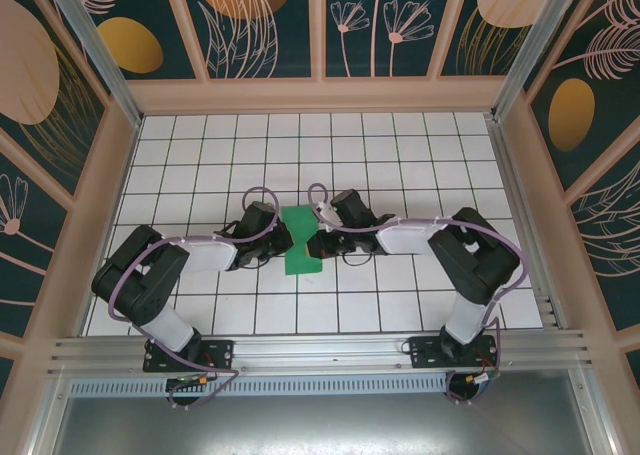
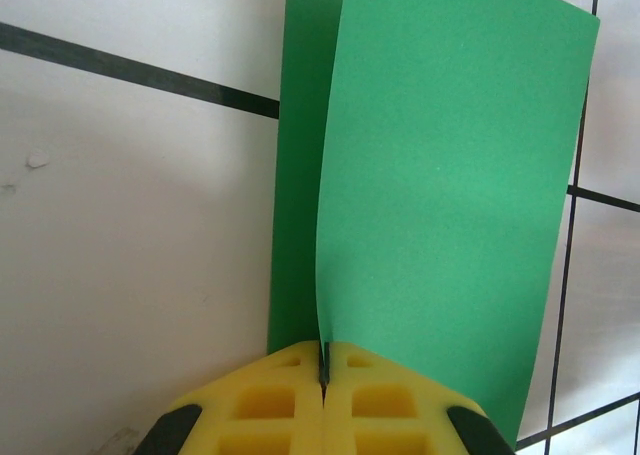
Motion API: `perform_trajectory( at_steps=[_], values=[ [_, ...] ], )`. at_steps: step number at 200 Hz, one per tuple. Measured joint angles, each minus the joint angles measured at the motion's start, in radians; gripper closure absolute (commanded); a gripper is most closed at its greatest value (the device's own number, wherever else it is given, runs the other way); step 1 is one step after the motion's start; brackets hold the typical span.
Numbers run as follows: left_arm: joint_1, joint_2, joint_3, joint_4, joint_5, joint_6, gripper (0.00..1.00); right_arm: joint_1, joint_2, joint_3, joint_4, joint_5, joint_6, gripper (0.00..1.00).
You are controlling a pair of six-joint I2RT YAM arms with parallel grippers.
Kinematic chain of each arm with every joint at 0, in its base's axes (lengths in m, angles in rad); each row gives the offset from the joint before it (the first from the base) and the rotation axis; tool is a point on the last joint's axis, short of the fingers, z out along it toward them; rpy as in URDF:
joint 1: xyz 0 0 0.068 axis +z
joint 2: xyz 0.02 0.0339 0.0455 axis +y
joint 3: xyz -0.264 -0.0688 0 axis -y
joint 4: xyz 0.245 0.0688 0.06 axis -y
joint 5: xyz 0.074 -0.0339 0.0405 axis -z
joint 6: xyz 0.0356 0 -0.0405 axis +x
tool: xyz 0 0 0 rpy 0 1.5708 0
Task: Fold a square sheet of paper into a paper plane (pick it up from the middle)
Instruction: Fold the square sheet of paper in half at the center of the table.
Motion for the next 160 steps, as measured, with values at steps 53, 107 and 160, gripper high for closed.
perform_trajectory(
  at_steps=[53,107,160],
  values=[
    [0.0,0.001,0.001,0.0,0.0,0.0,1.0,0.007,0.043,-0.021,-0.006,0.003,-0.006,1.0],
    [0.0,0.004,0.005,-0.003,0.0,0.0,1.0,0.006,-0.046,-0.166,0.061,0.003,-0.053,1.0],
    [0.0,0.008,0.016,-0.011,0.0,0.011,1.0,0.002,-0.161,-0.214,-0.018,0.03,-0.046,1.0]
  ],
)
